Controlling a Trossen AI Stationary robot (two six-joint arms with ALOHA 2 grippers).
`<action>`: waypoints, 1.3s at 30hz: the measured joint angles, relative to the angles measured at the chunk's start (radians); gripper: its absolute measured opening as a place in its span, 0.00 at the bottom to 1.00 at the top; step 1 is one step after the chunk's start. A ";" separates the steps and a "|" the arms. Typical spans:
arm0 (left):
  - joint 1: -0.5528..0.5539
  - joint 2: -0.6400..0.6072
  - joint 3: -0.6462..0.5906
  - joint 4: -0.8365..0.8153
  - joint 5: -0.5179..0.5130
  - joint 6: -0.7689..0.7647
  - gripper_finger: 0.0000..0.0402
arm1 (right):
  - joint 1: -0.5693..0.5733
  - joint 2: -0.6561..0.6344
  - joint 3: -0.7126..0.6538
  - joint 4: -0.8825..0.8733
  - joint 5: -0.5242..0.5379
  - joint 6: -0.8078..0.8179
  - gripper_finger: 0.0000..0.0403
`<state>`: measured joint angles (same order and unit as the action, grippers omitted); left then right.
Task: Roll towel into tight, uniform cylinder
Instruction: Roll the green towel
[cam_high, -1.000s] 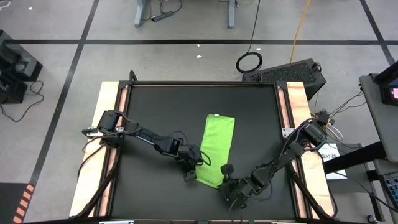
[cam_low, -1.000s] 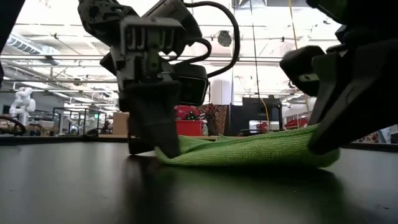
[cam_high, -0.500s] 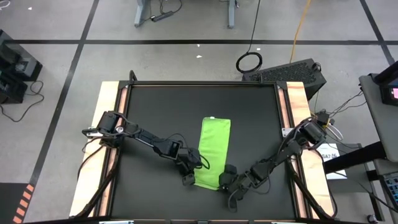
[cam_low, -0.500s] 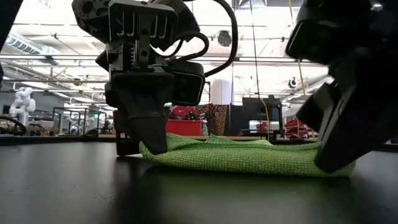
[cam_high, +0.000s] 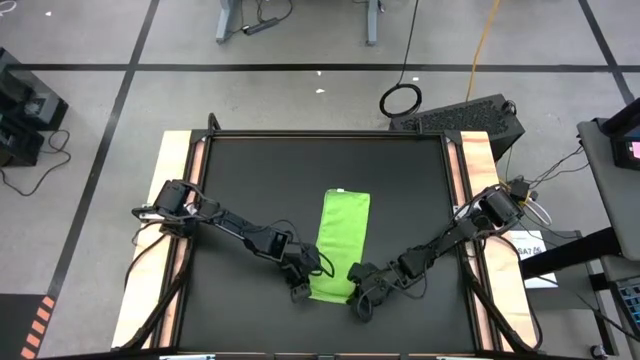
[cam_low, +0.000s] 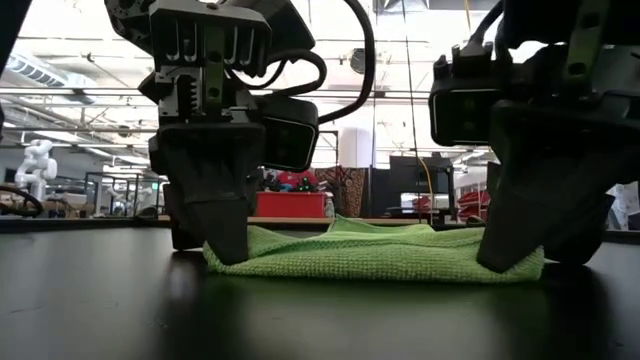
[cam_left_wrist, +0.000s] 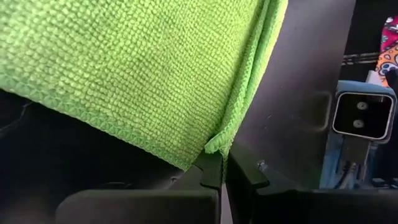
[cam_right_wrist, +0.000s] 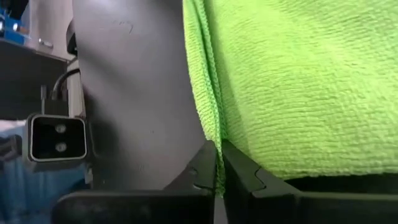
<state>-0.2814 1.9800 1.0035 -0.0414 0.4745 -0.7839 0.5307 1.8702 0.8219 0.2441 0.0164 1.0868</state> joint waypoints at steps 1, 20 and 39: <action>-0.002 0.000 0.000 -0.001 -0.004 -0.001 0.02 | -0.002 0.000 0.000 -0.001 -0.003 0.009 0.03; -0.001 0.000 -0.001 0.003 -0.033 -0.025 0.03 | 0.082 -0.168 -0.007 -0.117 0.061 -0.281 0.39; 0.025 0.000 -0.003 0.014 -0.015 -0.046 0.03 | 0.193 -0.114 0.055 -0.139 0.266 -1.094 0.32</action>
<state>-0.2565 1.9797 1.0004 -0.0272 0.4599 -0.8299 0.7240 1.7562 0.8764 0.1054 0.2825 -0.0068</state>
